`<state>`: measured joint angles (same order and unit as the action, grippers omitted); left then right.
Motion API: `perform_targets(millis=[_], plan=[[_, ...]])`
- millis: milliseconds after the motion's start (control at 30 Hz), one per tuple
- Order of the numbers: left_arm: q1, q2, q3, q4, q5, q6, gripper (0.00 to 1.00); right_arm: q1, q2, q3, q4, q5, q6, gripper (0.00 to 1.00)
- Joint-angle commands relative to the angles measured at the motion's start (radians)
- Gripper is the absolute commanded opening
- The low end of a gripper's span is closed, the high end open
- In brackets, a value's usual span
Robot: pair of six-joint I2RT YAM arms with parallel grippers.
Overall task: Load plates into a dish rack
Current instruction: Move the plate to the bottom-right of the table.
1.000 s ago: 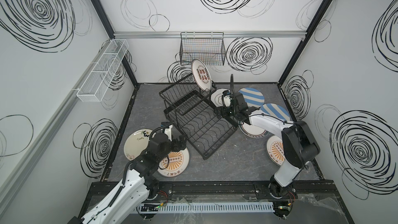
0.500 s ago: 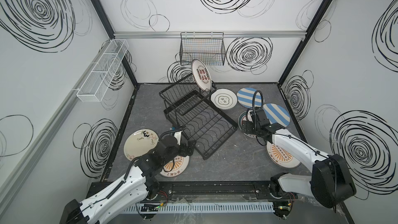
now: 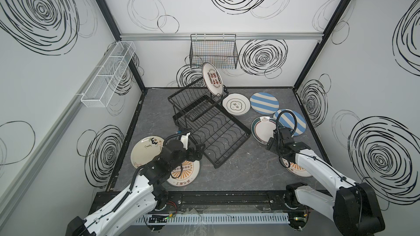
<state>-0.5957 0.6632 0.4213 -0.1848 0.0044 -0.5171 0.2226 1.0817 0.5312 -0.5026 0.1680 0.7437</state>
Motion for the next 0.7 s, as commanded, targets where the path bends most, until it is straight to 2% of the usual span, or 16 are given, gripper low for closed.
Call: perform_targets(millis=[0,233,400,667], plan=[[0.023,-0.010,0.028,0.014,0.046,0.022,0.96,-0.004,0.002,0.001,-0.034,0.052,0.056,0.99],[0.033,0.000,0.022,0.023,0.075,0.028,0.96,-0.032,0.044,-0.054,0.043,-0.023,0.060,1.00],[0.040,-0.013,0.022,0.010,0.071,0.035,0.96,-0.034,0.086,-0.028,0.015,-0.047,0.055,1.00],[0.044,-0.010,0.021,0.015,0.079,0.040,0.96,-0.025,0.131,-0.030,0.042,-0.176,0.030,1.00]])
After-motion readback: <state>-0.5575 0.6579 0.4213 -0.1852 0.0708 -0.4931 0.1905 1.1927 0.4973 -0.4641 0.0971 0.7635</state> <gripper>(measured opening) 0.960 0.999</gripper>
